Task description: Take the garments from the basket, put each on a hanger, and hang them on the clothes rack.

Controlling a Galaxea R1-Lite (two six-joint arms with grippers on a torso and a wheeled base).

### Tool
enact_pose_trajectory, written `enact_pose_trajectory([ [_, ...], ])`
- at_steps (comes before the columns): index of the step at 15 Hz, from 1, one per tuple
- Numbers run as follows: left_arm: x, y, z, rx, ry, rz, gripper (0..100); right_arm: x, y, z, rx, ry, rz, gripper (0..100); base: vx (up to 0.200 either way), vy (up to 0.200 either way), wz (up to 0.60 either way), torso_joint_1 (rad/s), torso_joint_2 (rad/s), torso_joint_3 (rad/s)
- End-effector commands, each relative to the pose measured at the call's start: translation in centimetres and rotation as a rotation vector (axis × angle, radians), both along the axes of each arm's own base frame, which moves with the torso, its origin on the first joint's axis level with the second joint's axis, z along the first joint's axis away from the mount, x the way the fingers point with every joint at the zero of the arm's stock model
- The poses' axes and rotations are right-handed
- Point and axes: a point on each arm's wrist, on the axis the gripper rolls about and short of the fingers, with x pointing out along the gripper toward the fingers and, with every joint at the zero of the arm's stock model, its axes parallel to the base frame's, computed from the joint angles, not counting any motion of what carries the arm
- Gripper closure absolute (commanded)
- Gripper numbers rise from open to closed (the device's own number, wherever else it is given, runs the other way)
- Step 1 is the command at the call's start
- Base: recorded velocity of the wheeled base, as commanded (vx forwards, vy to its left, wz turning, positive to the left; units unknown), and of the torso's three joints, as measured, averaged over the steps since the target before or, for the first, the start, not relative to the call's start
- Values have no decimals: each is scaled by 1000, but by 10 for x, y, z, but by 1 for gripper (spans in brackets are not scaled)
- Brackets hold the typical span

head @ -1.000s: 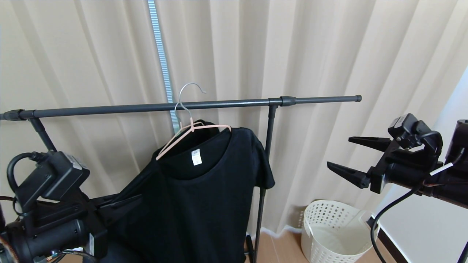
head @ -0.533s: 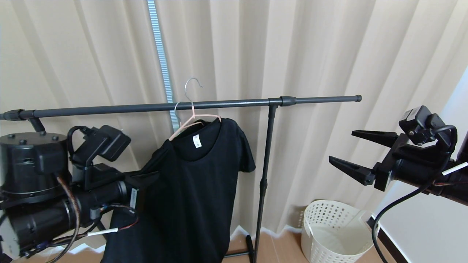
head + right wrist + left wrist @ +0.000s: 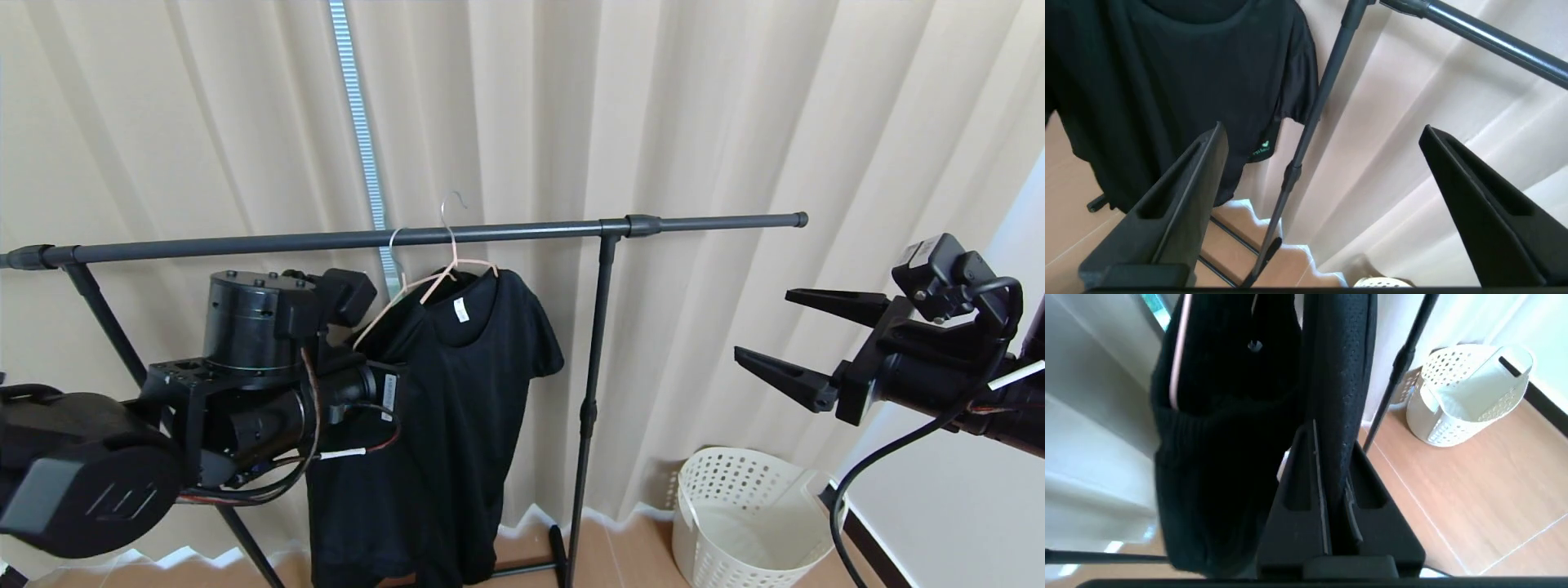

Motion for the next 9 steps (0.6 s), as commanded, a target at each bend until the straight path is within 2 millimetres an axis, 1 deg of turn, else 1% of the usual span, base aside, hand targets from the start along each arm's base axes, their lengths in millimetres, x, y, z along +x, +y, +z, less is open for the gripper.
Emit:
enact_pose_trajectory([
  [1,13,-7,-17,21,48,9,100,1,0,-1,-1,2,0,0,0,0,0,0,0,0],
  [5,14,-8,-23,29,66,10,100,1,0,-1,-1,5,0,0,0,0,0,0,0,0],
  [9,13,-8,-25,33,72,8,100,0,0,-2,-1,5,0,0,0,0,0,0,0,0],
])
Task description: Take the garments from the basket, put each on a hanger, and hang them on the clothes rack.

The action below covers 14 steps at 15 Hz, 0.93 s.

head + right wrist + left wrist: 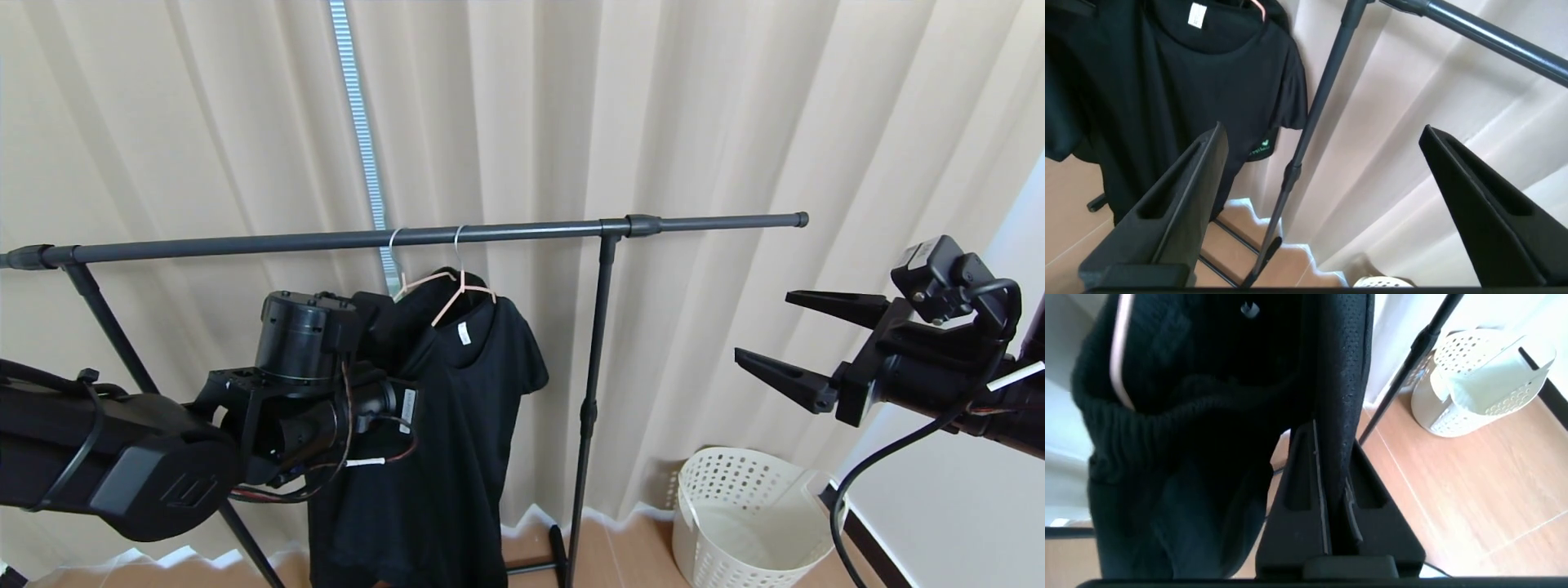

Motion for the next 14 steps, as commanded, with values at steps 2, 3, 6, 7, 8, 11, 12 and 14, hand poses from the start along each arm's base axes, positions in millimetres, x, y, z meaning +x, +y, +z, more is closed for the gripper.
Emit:
enact_pose_trajectory([
  [2,-1,-2,-1,2,3,-6,100,0,0,0,0,0,1,0,0,0,0,0,0,0],
  [3,-2,-4,-1,2,3,-13,100,0,0,0,-1,-1,3,0,0,0,0,0,0,0],
  [6,-5,-5,-3,5,9,-20,0,0,0,-1,-2,0,3,0,0,0,0,0,0,0],
  [7,-5,-5,-3,1,0,-20,0,0,0,-1,-2,0,1,0,0,0,0,0,0,0],
  [8,-7,-4,-4,0,-4,-21,0,0,0,-1,-2,0,1,0,0,0,0,0,0,0],
  [11,-14,0,2,-15,-34,-23,0,0,0,-1,-2,0,1,0,0,0,0,0,0,0],
  [12,-19,2,6,-18,-43,-24,0,0,0,-1,-2,0,3,0,0,0,0,0,0,0],
  [14,-34,10,12,-25,-58,-28,0,-1,0,-1,-2,3,3,0,0,0,0,0,0,0],
])
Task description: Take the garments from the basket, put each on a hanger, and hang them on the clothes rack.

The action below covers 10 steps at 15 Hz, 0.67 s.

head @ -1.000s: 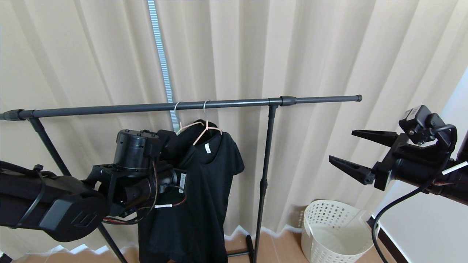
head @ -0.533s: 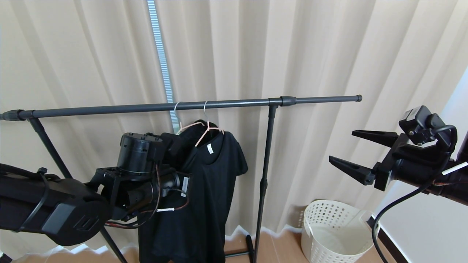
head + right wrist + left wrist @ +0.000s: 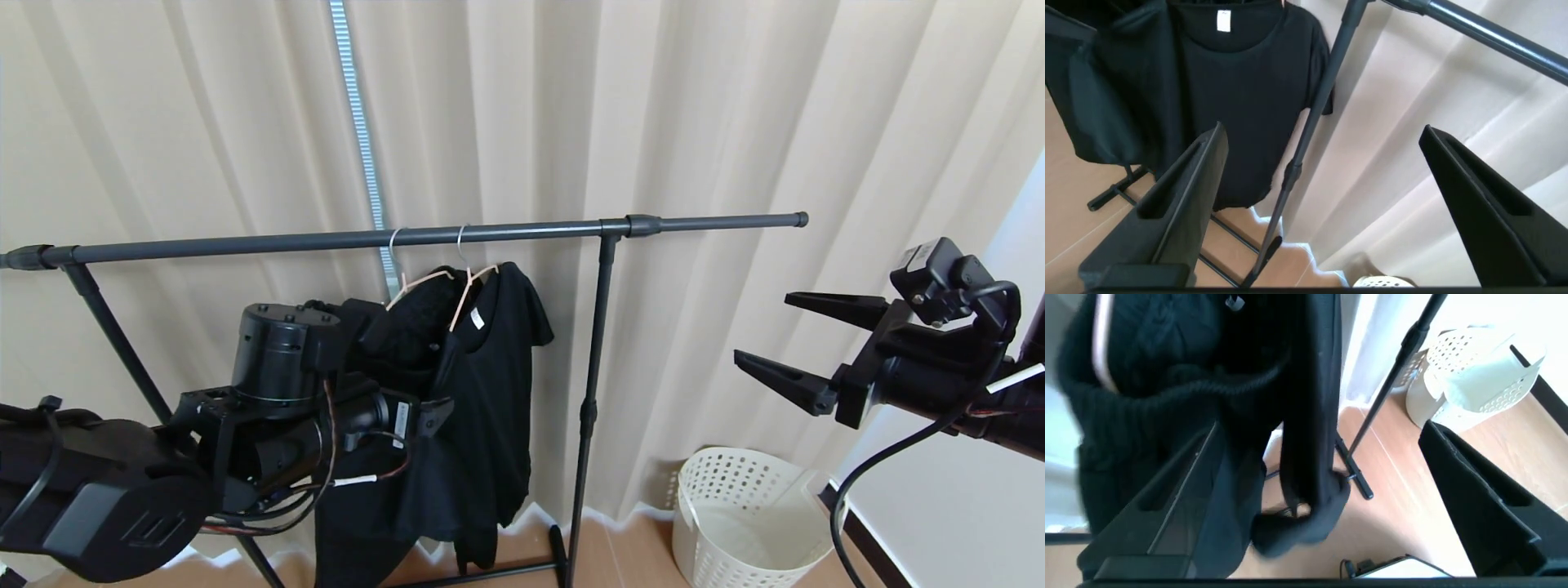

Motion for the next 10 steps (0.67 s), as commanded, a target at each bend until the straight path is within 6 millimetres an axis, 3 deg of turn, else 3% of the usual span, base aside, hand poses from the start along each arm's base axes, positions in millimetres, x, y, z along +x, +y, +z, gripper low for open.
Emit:
enact_pose_trajectory([
  [1,-17,9,12,-18,-34,-1,0,0,0,-1,-1,3,1,0,0,0,0,0,0,0],
  [3,-30,14,19,-37,-68,-9,0,-2,0,-2,-1,4,2,0,0,0,0,0,0,0],
  [4,-55,19,25,-77,-135,-40,0,-4,0,-5,-1,11,8,0,0,0,0,0,0,0],
  [5,-55,19,25,-77,-135,-40,0,-4,0,-5,-1,11,8,0,0,0,0,0,0,0],
  [6,-93,24,37,-161,-254,-117,0,-8,-1,-7,-1,18,11,0,0,0,0,0,0,0],
  [10,-154,61,44,-224,-423,-159,0,-51,-7,31,30,-159,11,0,0,0,0,0,0,0],
])
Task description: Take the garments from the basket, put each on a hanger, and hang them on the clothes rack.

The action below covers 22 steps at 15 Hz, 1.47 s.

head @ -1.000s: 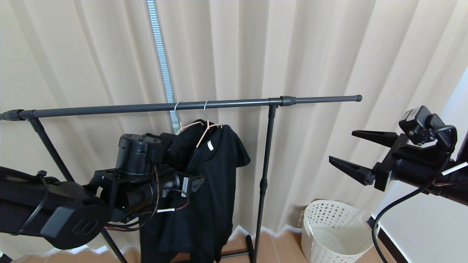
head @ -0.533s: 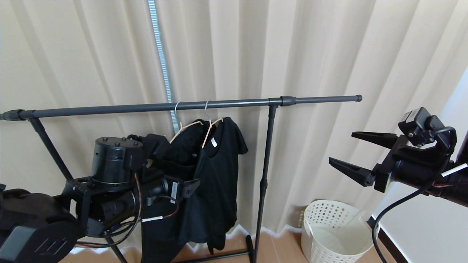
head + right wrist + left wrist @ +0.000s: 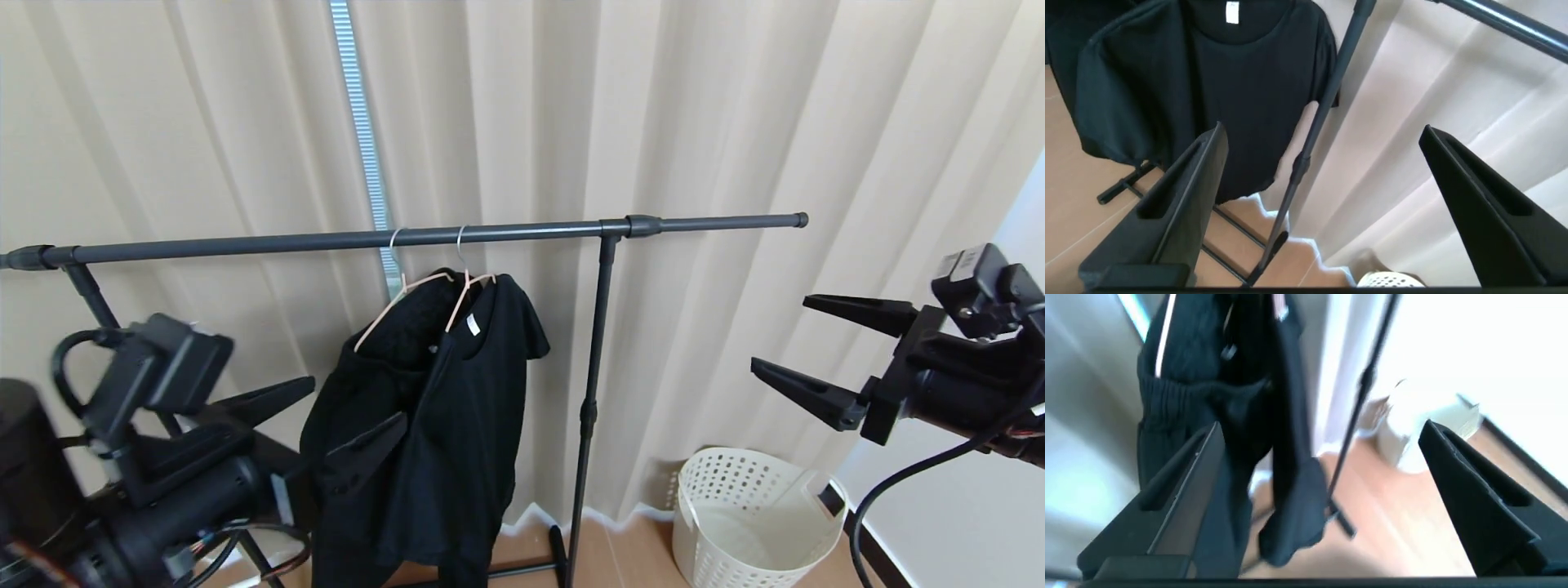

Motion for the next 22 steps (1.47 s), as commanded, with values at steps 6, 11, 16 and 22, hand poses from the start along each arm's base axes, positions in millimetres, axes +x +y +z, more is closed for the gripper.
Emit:
enact_pose_trajectory([
  [6,-87,64,-29,-70,-137,52,0,-115,-20,-2,68,-179,-32,0,0,0,0,0,0,0],
  [11,-113,80,-50,-23,-68,59,0,-169,-31,-47,98,-199,-157,0,0,0,0,0,0,0],
  [16,-123,87,-64,23,2,58,0,-213,-38,-90,92,-78,-205,0,0,0,0,0,0,0],
  [22,-135,95,-82,76,66,120,0,-223,-44,-102,124,-93,-473,0,0,0,0,0,0,0],
])
